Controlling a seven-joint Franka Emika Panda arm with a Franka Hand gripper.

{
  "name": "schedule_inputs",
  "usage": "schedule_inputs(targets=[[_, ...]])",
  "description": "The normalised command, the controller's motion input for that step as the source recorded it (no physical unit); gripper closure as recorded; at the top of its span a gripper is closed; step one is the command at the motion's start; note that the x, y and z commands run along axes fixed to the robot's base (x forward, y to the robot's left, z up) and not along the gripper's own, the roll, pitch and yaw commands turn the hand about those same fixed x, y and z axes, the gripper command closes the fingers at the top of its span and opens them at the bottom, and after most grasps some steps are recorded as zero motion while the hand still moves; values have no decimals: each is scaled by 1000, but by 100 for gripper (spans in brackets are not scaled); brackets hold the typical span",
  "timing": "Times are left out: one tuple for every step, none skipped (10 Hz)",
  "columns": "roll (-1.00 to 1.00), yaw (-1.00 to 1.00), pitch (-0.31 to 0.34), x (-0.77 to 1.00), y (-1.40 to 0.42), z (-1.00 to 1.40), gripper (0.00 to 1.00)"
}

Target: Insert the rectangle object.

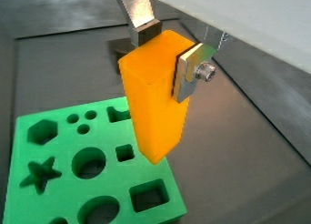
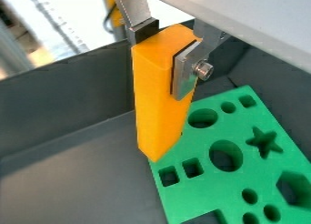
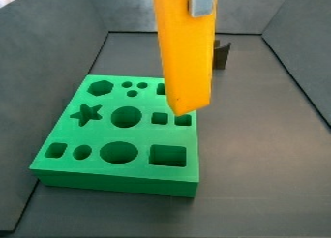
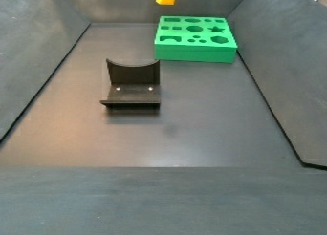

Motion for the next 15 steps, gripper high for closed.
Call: schedule_inputs(targets=[[20, -966, 0, 0, -134, -49, 100], [13, -974, 0, 0, -131, -34, 100], [13, -974, 0, 0, -131, -29, 100], [30, -1000, 0, 0, -77, -29, 100], [37, -1000, 0, 0, -51, -37, 100], [59, -1000, 0, 0, -17, -71, 100], [147, -851, 0, 100, 0, -231, 100], [464, -203, 171, 443, -131, -109, 100], [479, 0, 319, 580, -231, -20, 100], [483, 0, 320, 397, -263, -37, 100], [393, -80, 306, 263, -391, -137, 100], [226, 0, 179, 0, -351, -329, 100], [-113, 174, 63, -251, -57, -374, 100], [-186, 300, 0, -400, 0, -294, 100], [-180, 437, 0, -623, 0, -269, 100]])
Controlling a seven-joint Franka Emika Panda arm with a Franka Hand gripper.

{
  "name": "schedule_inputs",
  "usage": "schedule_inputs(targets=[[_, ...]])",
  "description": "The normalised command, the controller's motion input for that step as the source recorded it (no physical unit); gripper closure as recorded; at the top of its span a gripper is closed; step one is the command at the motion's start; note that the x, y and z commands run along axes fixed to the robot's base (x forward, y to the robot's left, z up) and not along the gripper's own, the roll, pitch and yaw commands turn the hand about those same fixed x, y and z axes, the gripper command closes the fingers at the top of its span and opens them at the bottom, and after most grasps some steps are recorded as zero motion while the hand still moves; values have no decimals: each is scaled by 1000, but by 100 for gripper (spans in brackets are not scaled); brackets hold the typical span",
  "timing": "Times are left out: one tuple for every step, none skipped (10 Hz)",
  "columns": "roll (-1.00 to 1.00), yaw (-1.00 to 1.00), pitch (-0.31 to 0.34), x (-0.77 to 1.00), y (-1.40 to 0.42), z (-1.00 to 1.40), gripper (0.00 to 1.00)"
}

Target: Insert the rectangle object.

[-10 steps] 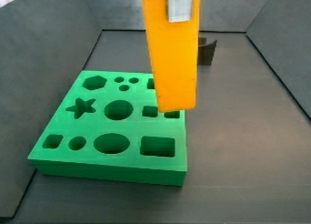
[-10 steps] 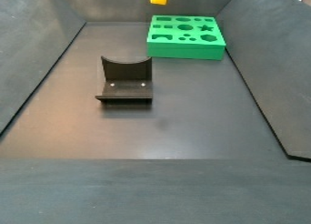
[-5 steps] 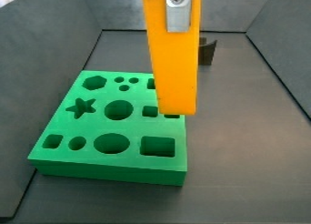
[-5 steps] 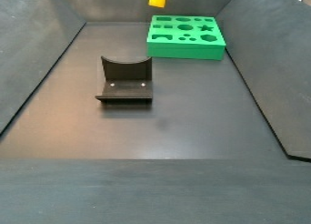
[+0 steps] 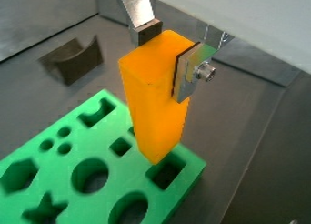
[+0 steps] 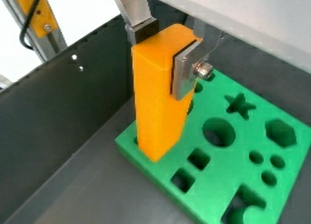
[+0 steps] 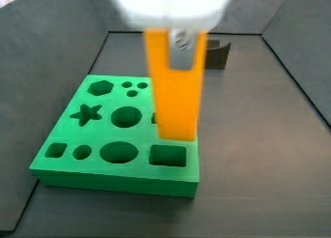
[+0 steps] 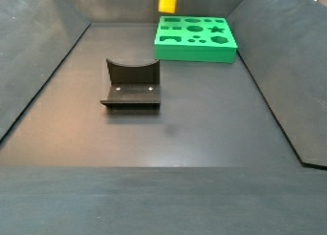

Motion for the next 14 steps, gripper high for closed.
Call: schedule_inputs(targets=[[-207, 489, 0, -649, 0, -257, 100], [-210, 389, 0, -486, -11, -257, 100], [-144, 0, 0, 0, -9, -209, 100], [-29, -120, 84, 257, -49, -74, 100], [0, -126, 156, 354, -57, -63, 100], [0, -257, 177, 560, -131, -66, 100], [0, -214, 133, 411, -140, -91, 100], [-11, -20, 84, 157, -80, -94, 100], [0, 0, 29, 0, 0, -71, 100], [0, 0, 26, 0, 0, -86, 100], [0, 46, 24, 0, 0, -151, 100], [0, 94, 29, 0, -14, -177, 100], [0, 120, 36, 0, -83, -166, 100], [0, 111, 39, 6, -97, -123, 100]])
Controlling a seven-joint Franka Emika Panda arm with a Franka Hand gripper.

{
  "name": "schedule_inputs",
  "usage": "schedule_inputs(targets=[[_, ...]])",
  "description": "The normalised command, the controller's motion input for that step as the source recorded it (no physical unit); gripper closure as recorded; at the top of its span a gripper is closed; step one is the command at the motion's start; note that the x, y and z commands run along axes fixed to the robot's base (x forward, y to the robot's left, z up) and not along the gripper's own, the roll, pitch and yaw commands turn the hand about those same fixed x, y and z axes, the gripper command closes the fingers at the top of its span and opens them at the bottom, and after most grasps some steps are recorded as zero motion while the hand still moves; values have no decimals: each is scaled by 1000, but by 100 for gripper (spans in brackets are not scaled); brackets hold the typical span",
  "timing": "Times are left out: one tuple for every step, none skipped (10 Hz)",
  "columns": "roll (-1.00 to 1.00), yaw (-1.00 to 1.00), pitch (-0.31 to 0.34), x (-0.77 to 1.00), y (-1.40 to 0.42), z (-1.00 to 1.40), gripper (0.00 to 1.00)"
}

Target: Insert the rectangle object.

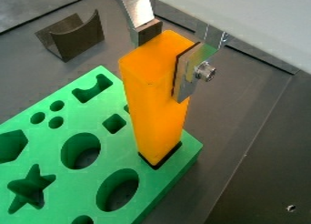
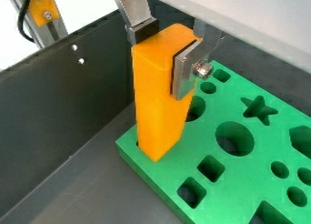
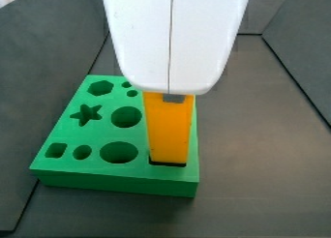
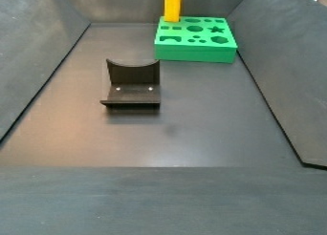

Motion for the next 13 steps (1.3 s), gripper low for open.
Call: schedule_inputs(targets=[[0, 100, 40, 20, -146, -57, 100], [0, 94, 51, 71, -134, -91, 100], [-11, 0, 70, 214, -83, -180, 100], [0, 0, 70, 226, -49, -217, 100], [29, 0, 91, 226, -49, -317, 100], [56, 0, 61, 169, -40, -451, 100], [69, 0, 67, 174, -37, -466, 100], [57, 0, 39, 117, -20, -480, 100], [34, 0, 7, 74, -14, -426, 100], [0, 0, 0, 0, 0, -354, 100], [-29, 0, -26, 0, 0, -20, 100], [-19, 0, 0, 0, 0, 0, 100], [0, 0, 0, 0, 0, 0, 100]])
